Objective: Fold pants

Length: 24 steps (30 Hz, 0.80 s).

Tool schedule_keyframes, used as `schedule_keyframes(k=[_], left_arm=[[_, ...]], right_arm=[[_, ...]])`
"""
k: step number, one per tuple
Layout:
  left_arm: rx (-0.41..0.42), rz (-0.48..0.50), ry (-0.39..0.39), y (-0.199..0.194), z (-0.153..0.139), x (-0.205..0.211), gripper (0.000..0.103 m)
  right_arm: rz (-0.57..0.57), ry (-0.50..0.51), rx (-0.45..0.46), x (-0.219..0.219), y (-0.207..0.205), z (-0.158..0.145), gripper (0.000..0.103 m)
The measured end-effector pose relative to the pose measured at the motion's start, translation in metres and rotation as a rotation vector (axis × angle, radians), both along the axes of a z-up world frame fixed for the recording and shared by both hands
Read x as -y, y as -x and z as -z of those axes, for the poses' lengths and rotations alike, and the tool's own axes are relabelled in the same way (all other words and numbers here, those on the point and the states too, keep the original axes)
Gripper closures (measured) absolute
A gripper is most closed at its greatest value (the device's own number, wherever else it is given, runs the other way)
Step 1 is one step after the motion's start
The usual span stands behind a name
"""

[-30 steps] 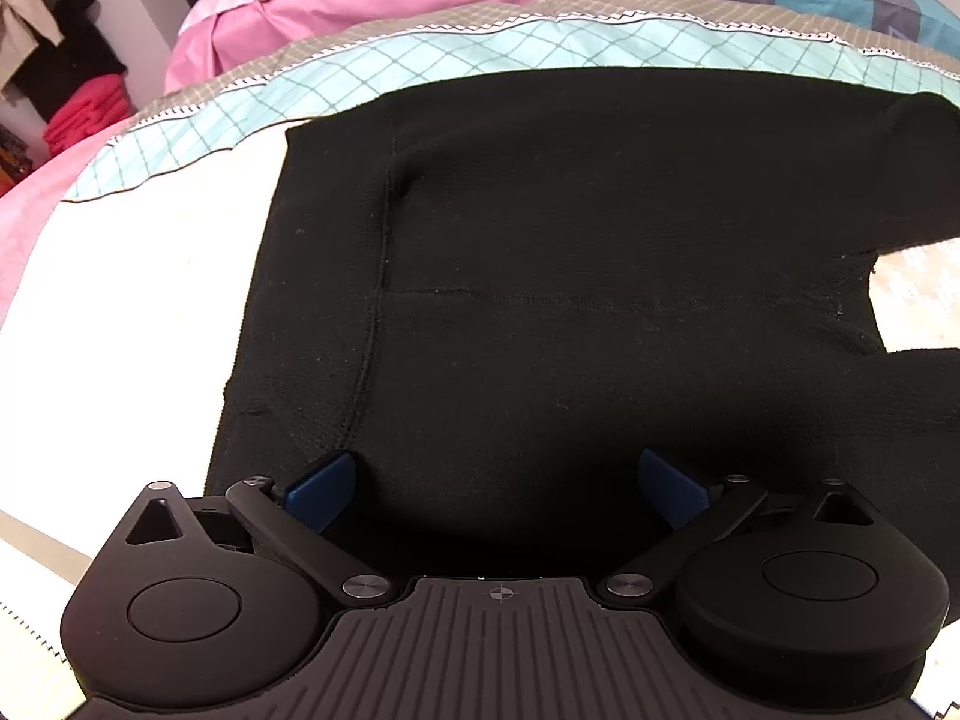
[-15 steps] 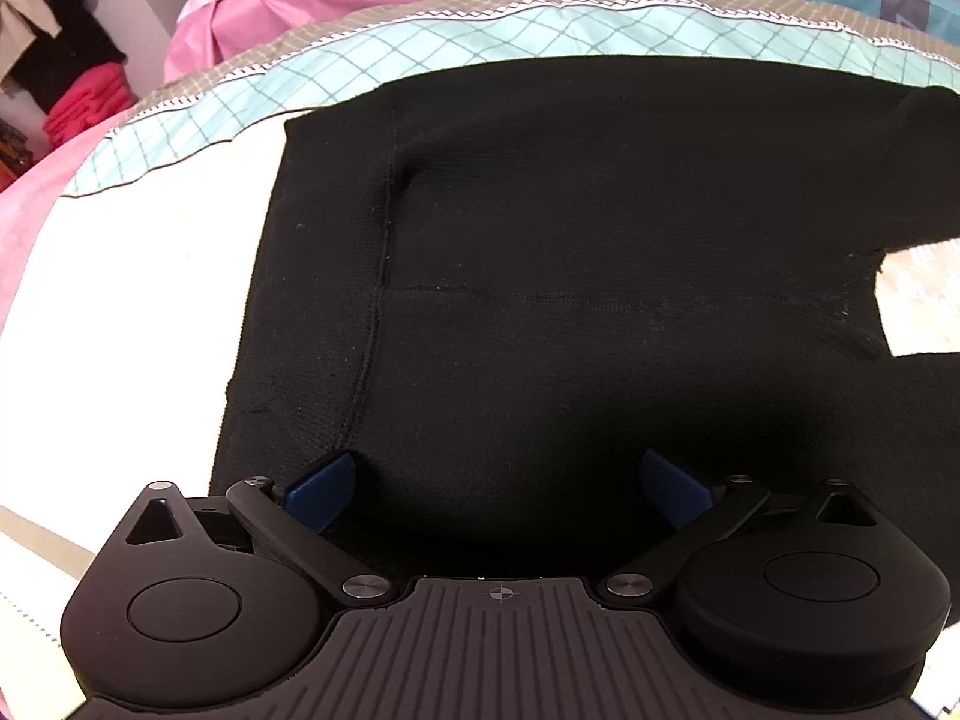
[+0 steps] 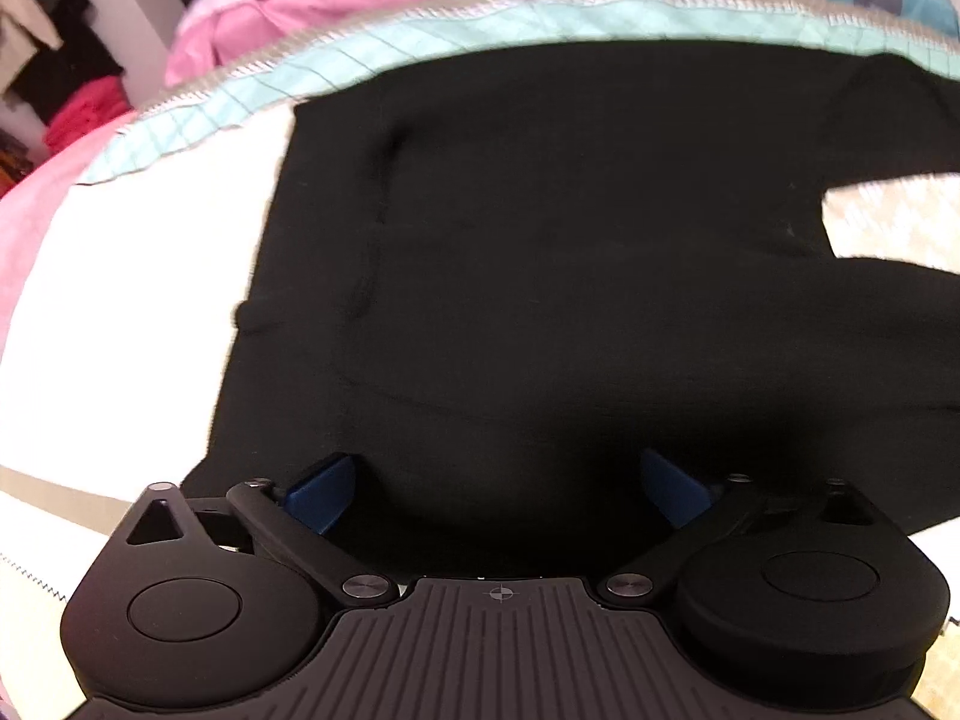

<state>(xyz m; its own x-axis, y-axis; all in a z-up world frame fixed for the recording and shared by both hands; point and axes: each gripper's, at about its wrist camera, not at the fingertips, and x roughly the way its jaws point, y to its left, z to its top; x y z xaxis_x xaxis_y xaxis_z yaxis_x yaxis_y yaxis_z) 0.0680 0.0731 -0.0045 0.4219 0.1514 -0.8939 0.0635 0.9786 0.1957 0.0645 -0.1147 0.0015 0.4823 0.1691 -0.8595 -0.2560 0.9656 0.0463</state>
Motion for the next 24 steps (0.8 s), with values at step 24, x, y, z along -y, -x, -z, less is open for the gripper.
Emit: schedule_keyframes(k=[24], left_arm=[[-0.066, -0.055, 0.012, -0.002, 0.001, -0.021, 0.000]], right_arm=[[-0.371, -0.059, -0.264, -0.105, 0.025, 0.016, 0.024]])
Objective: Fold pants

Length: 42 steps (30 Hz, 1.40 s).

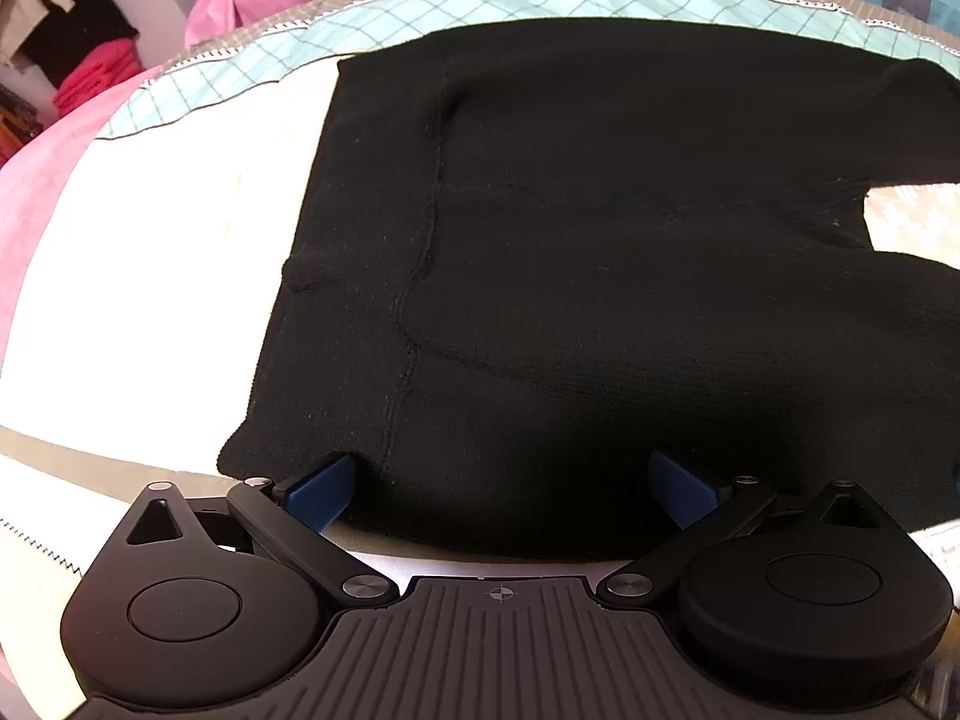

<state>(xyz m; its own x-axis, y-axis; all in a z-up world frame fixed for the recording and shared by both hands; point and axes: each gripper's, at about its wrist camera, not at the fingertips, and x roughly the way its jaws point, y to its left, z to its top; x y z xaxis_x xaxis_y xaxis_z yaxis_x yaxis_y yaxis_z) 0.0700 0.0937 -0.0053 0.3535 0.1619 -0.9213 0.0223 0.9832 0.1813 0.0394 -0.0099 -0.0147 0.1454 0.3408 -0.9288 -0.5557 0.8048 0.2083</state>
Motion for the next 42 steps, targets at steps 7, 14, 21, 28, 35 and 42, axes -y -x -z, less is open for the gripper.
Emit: schedule_keyframes(k=[7, 14, 21, 28, 35, 42], left_arm=[[-0.004, -0.008, -0.009, -0.004, -0.001, 0.002, 0.000], [-0.004, -0.016, -0.012, -0.005, 0.001, 0.002, 0.000], [-0.007, -0.023, -0.020, -0.005, 0.001, 0.003, 0.000], [-0.019, -0.032, -0.018, -0.007, 0.001, 0.003, 0.000], [-0.008, -0.032, -0.011, -0.006, 0.002, 0.000, 0.000], [-0.028, -0.049, -0.018, -0.010, 0.002, 0.000, 0.000]], right_arm=[[0.130, 0.005, 0.097, 0.006, -0.025, -0.003, 0.026], [0.039, -0.061, -0.016, 0.013, -0.024, -0.007, 0.029], [0.098, 0.013, 0.025, 0.024, -0.026, 0.002, 0.017], [0.157, -0.046, 0.104, 0.067, -0.034, -0.036, 0.025], [0.131, 0.081, 0.040, 0.120, -0.020, -0.030, 0.027], [0.483, 0.169, 0.087, 0.196, -0.022, -0.028, 0.014]])
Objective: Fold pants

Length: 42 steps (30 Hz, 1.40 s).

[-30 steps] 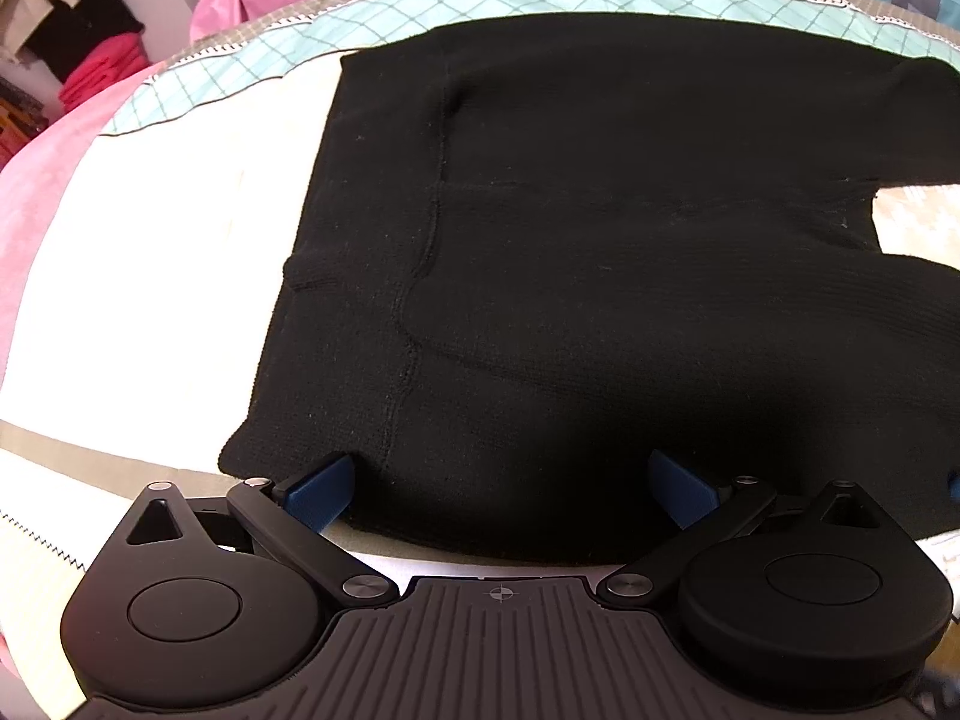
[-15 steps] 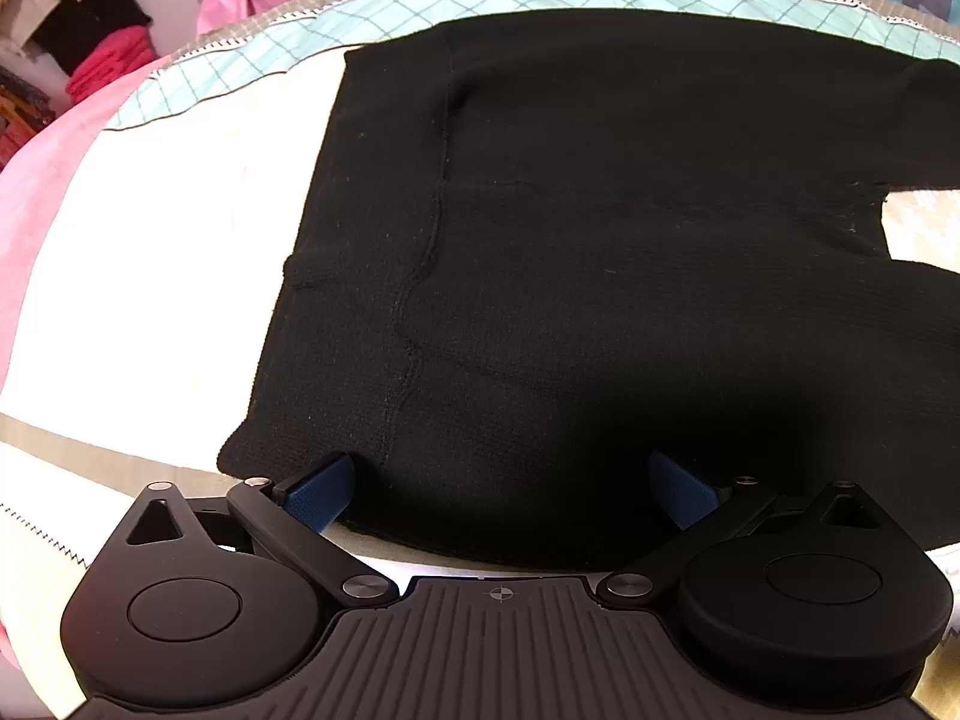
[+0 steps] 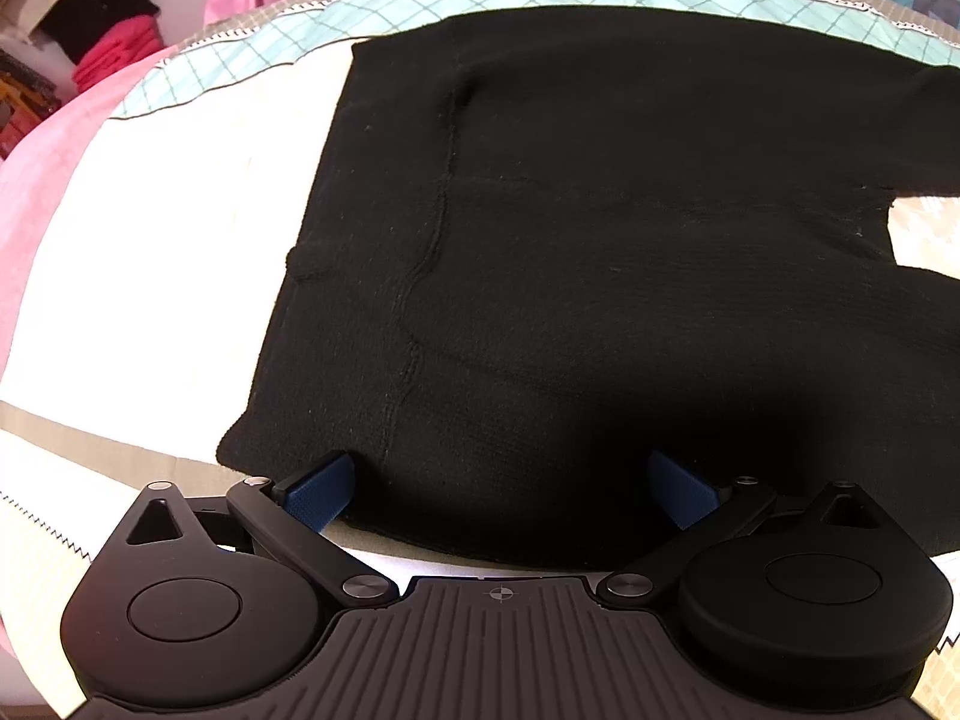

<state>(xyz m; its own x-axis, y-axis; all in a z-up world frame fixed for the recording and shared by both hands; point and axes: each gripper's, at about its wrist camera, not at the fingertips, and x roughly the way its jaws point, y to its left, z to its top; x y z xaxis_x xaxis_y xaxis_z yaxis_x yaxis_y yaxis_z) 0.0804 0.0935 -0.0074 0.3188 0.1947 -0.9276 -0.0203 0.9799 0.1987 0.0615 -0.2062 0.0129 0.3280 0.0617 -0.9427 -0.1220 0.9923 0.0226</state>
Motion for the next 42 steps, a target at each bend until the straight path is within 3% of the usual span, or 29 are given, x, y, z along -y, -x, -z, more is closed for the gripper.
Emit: schedule_keyframes(k=[1, 4, 8, 11, 13, 17, 22, 26, 28, 30, 35, 42], left_arm=[[-0.002, -0.002, -0.001, -0.001, 0.000, 0.000, 0.000], [-0.009, -0.013, -0.003, -0.003, 0.001, 0.000, 0.000], [-0.016, -0.034, -0.011, -0.005, 0.001, 0.001, 0.000], [-0.022, -0.053, -0.015, -0.007, 0.002, 0.002, 0.000], [-0.024, -0.062, -0.021, -0.008, 0.002, 0.002, 0.000], [-0.033, -0.095, -0.032, -0.011, 0.002, 0.005, 0.000], [-0.040, -0.144, -0.037, -0.012, 0.003, 0.007, 0.000], [-0.037, -0.168, -0.016, -0.012, 0.003, 0.003, 0.000], [-0.037, -0.163, -0.007, -0.012, 0.002, 0.002, 0.000], [-0.049, -0.182, 0.028, -0.012, -0.001, -0.005, 0.000], [-0.018, -0.268, 0.190, 0.012, -0.020, -0.023, 0.000], [-0.010, -0.295, 0.395, 0.050, -0.031, -0.033, 0.000]], right_arm=[[0.003, 0.015, -0.068, 0.007, 0.001, 0.010, 0.014], [-0.011, -0.060, -0.068, 0.031, 0.010, 0.001, 0.019], [0.076, -0.064, 0.052, 0.061, 0.013, -0.016, 0.019], [0.134, -0.049, 0.067, 0.069, 0.015, -0.008, 0.015], [0.112, -0.019, -0.013, 0.076, 0.007, 0.006, 0.015], [-0.005, -0.027, -0.009, 0.076, 0.012, 0.005, 0.015], [-0.003, -0.040, 0.105, 0.094, 0.005, -0.014, 0.016], [0.046, -0.038, 0.020, 0.104, -0.007, 0.005, 0.015], [0.025, -0.023, 0.023, 0.106, 0.003, 0.006, 0.015], [0.012, 0.022, 0.014, 0.103, 0.019, -0.002, 0.015], [0.117, -0.018, 0.032, 0.116, 0.038, -0.015, 0.015], [0.289, -0.068, 0.090, 0.136, 0.037, -0.025, 0.018]])
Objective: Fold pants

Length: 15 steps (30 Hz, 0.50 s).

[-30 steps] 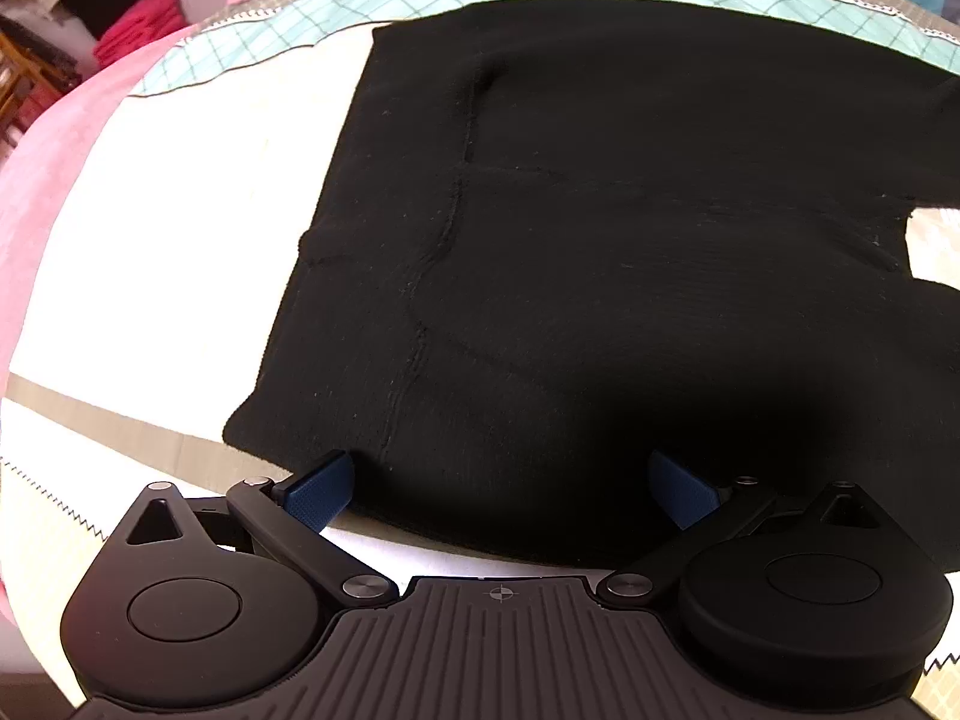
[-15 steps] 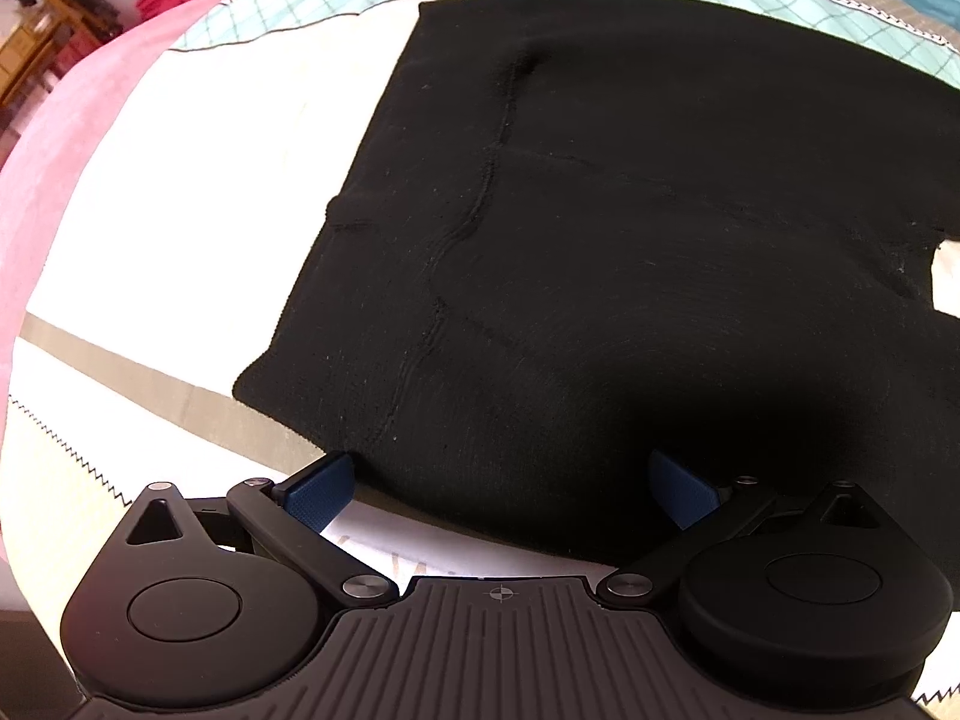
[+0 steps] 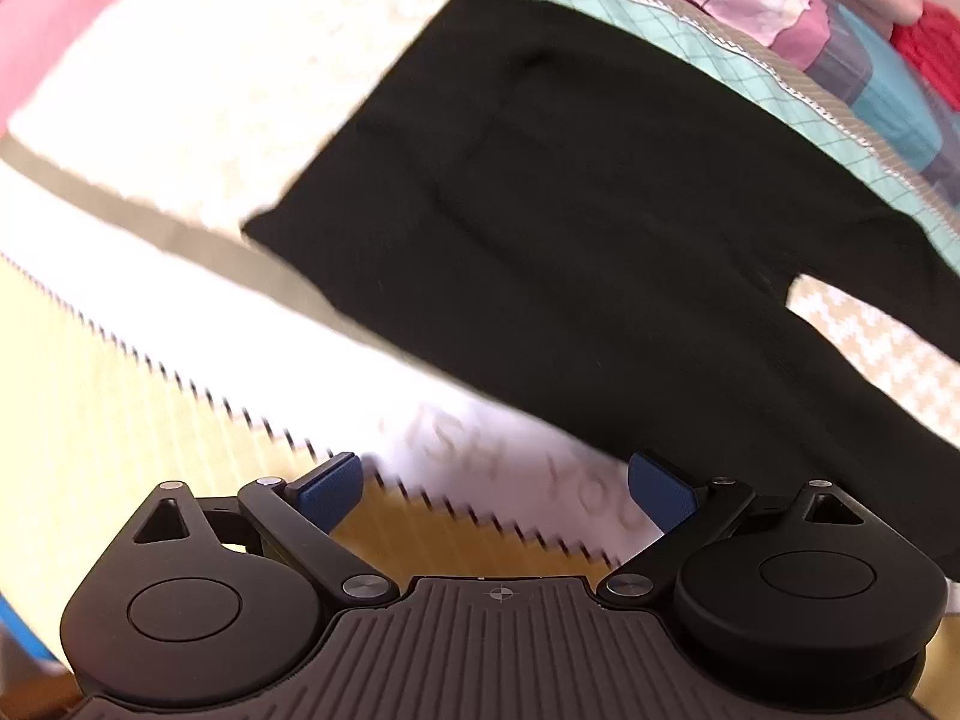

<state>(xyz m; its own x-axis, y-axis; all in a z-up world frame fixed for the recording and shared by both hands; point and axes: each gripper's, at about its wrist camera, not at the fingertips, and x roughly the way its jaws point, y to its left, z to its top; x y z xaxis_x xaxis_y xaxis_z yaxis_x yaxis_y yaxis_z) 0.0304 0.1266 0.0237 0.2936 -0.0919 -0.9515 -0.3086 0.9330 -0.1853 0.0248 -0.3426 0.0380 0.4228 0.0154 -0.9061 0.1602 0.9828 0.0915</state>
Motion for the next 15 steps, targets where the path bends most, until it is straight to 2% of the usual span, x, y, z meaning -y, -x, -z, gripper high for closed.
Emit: schedule_keyframes(k=[3, 5, 11, 15], left_arm=[[0.000, -0.068, 0.119, 0.003, 0.013, -0.014, 0.000], [0.036, -0.104, 0.167, 0.003, 0.016, -0.020, 0.000], [0.096, -0.107, 0.224, 0.002, 0.018, -0.011, 0.000], [0.113, -0.135, 0.247, -0.003, 0.021, -0.015, 0.000]], right_arm=[[0.090, -0.045, 0.009, 0.016, 0.003, -0.003, 0.019], [0.159, -0.069, 0.009, 0.029, 0.006, -0.002, 0.019], [0.410, -0.155, 0.012, 0.076, 0.025, 0.001, 0.021], [0.593, -0.276, 0.011, 0.105, 0.040, 0.015, 0.021]])
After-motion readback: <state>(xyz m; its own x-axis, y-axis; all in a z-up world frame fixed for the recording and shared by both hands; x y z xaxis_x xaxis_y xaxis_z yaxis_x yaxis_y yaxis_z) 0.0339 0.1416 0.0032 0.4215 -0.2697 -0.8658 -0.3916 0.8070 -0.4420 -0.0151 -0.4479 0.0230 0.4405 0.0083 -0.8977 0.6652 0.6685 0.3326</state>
